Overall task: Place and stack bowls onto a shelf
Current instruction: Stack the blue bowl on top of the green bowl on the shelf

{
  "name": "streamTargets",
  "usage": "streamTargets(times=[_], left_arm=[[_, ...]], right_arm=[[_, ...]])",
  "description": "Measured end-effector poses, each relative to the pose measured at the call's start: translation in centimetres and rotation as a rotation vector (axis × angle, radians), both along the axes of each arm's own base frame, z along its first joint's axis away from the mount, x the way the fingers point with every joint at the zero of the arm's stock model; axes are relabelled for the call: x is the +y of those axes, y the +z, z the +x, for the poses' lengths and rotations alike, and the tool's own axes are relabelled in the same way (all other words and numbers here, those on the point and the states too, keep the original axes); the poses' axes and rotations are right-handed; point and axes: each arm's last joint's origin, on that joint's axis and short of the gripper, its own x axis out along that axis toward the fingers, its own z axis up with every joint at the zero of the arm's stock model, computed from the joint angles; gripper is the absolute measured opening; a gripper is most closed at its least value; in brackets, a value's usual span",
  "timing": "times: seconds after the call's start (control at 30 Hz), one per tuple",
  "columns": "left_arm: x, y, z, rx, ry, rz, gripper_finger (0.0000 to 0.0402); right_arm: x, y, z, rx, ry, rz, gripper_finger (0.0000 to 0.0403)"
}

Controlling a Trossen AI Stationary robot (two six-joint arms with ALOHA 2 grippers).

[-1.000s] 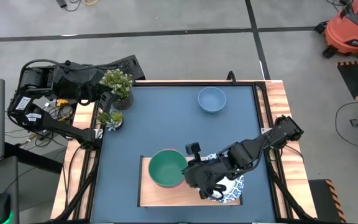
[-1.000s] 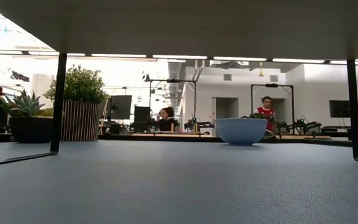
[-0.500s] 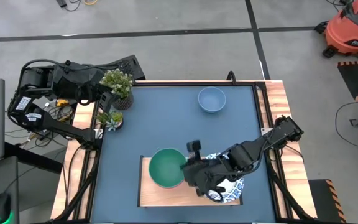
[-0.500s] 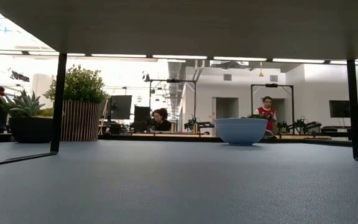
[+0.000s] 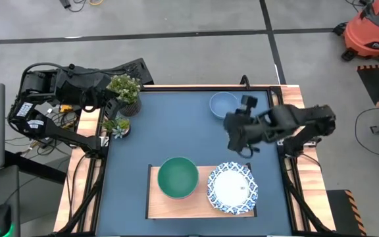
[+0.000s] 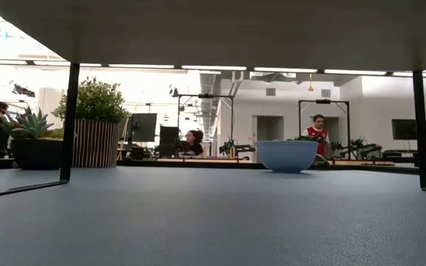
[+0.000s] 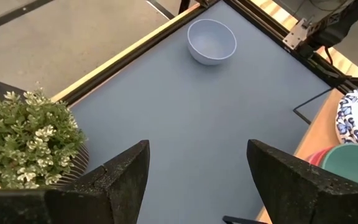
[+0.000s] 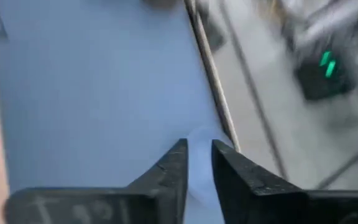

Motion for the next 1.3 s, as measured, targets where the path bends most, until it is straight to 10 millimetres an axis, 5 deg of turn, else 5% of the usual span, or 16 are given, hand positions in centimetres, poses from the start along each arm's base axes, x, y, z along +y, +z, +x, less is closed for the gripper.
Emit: streamTargets(times=[0.2,0.37,0.67,0.93,1.3], left_arm=[[0.0,0.0,0.0,0.009,-0.015,0.018,0.0254],[0.0,0.0,0.0,0.016,-0.013,0.039,0.0254],[0.2,0.1,-0.1,0.040,0.017,0.113,0.0254],[0.4,0.1,-0.2,0.053,0.044,0.156,0.0254],[0.4,0.1,-0.2,0.062,0.037,0.167,0.0254]], right_arm=[[-3.9,-3.5,-0.8,0.146,0.023,0.062,0.0175],[-6.8,-8.4,-2.1,0.219,0.042,0.096,0.0204],[-12.1,-16.1,-1.9,0.178,0.061,0.195,0.0213],[-17.0,-19.8,-0.7,0.197,0.056,0.293,0.0213],[-21.0,-26.1,1.5,0.286,0.020,0.387,0.0212]])
